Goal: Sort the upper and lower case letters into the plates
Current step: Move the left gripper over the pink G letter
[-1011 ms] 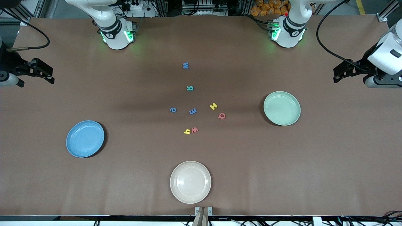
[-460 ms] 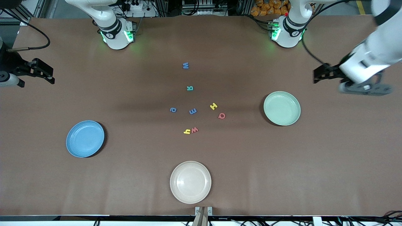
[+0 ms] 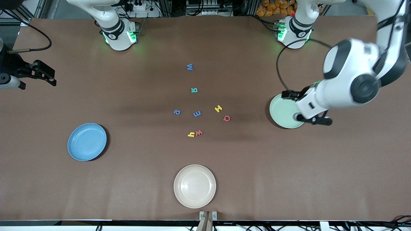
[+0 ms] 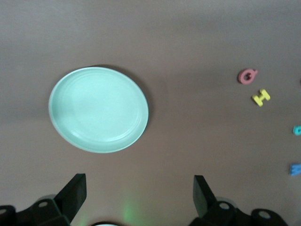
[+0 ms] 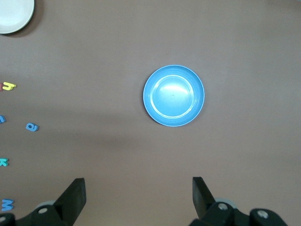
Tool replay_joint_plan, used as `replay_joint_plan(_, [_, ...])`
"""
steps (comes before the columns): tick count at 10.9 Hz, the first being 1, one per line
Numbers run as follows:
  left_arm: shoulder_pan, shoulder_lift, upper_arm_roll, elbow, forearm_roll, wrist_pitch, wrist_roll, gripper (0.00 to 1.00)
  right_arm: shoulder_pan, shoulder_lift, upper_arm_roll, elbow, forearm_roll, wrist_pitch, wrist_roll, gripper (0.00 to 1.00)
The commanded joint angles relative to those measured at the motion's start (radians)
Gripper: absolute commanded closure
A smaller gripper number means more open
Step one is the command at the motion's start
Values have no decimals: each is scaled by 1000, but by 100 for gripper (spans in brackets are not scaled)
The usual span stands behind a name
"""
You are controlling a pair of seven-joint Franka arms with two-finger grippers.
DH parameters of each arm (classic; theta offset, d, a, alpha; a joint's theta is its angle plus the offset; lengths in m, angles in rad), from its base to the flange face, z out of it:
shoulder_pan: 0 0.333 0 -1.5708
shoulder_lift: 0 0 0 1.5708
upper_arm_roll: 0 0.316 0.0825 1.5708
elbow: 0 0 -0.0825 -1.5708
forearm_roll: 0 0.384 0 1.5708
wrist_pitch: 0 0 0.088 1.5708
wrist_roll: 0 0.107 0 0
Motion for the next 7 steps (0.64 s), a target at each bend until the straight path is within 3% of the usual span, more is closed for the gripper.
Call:
replay_joint_plan(1, [-82, 106, 3, 33, -18, 87, -177, 0, 4, -9, -4, -2, 7, -1, -11, 0])
replay_joint_plan(3, [-105, 170, -19, 46, -26, 168, -295, 0, 4, -9, -5, -2, 7, -1, -11, 0])
replay_joint_plan(5, [-183, 223, -39, 49, -12, 262, -492, 0, 4, -7, -5, -2, 7, 1, -11, 0])
replay_joint_plan(7, [-249, 249, -39, 48, -8, 386, -571, 0, 4, -7, -5, -4, 7, 1, -11, 0])
